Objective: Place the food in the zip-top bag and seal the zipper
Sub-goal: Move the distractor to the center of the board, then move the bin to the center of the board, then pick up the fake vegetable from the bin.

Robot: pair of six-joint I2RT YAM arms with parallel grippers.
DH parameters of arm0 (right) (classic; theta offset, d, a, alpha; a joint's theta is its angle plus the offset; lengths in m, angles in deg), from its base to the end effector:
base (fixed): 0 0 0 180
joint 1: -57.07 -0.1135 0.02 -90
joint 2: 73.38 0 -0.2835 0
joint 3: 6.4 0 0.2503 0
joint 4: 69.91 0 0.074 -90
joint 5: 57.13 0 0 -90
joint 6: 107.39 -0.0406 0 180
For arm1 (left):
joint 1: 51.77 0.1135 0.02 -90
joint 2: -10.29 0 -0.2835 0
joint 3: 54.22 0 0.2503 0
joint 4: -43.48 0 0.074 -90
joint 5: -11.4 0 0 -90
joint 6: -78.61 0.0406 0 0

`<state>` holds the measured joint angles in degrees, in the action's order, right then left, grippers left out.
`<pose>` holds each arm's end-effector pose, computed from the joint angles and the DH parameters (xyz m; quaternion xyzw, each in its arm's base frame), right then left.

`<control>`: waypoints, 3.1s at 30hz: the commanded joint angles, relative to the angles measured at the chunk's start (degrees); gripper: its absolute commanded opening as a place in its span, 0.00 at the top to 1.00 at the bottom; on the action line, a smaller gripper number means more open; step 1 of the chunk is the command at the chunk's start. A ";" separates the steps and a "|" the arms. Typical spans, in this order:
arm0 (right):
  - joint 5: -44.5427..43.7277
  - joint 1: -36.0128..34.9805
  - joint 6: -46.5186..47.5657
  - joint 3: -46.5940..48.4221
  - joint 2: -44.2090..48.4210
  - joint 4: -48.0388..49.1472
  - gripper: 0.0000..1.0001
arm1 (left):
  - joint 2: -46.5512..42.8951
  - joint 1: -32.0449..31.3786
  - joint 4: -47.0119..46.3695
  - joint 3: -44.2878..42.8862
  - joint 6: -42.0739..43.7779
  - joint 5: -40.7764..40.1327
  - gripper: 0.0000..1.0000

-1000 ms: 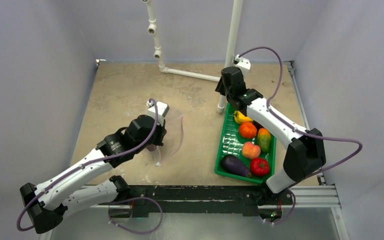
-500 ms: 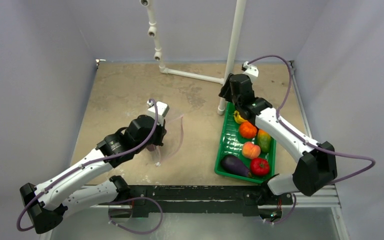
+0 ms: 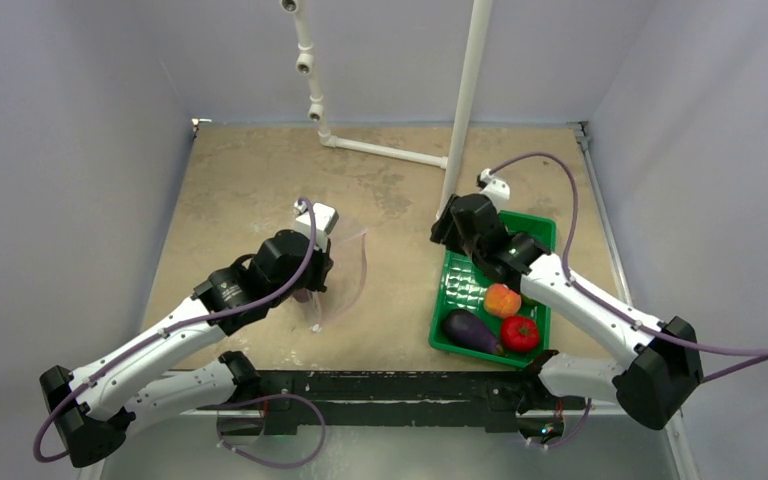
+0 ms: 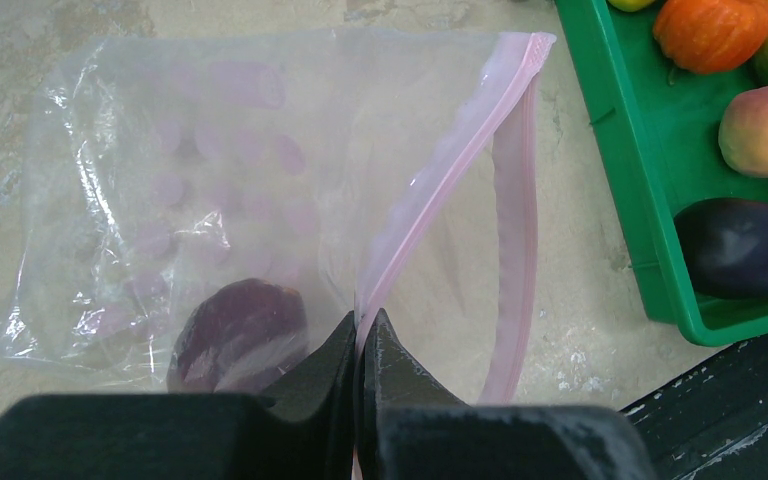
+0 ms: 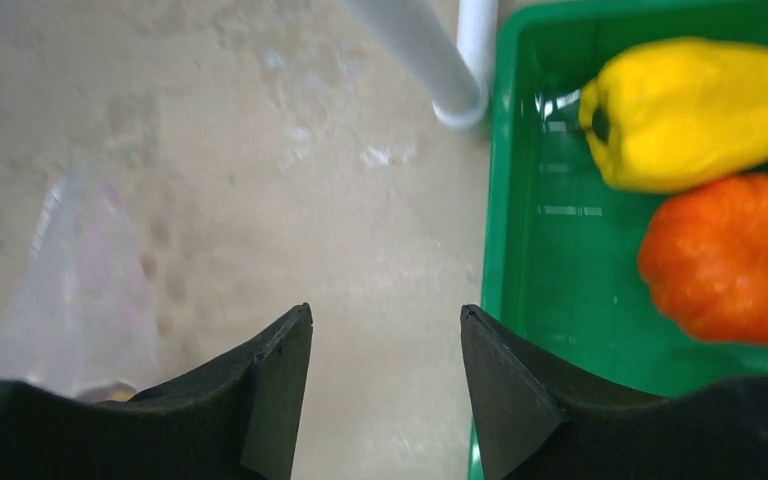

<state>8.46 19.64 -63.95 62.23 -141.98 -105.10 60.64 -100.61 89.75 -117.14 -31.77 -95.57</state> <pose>0.2147 0.1432 0.3137 0.1661 0.8571 0.1617 0.4601 0.1256 -0.1257 0.3237 0.1469 0.8624 -0.1580 0.4579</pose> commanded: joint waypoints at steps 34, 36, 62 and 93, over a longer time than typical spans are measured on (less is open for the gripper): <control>5.23 -17.50 -23.04 -4.38 -12.73 -5.79 0.50 | -0.60 -0.20 -0.24 -0.73 -0.01 1.76 1.00; 5.52 -17.58 -22.94 -3.75 -13.27 -4.37 0.47 | -0.60 -0.20 -0.25 -0.69 -0.01 1.77 1.00; -3.03 -16.89 -20.07 17.21 -28.99 -2.04 0.42 | -1.30 -0.22 0.43 -0.78 -0.80 -2.98 1.00; 8.44 -18.79 0.32 -2.50 -9.97 4.41 0.15 | -0.43 -0.09 0.76 -1.22 -1.24 -7.27 1.00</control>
<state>13.97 1.94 -67.19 60.54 -151.05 -105.47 60.26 -100.61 91.35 -117.14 -31.99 -101.47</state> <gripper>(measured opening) 0.837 0.003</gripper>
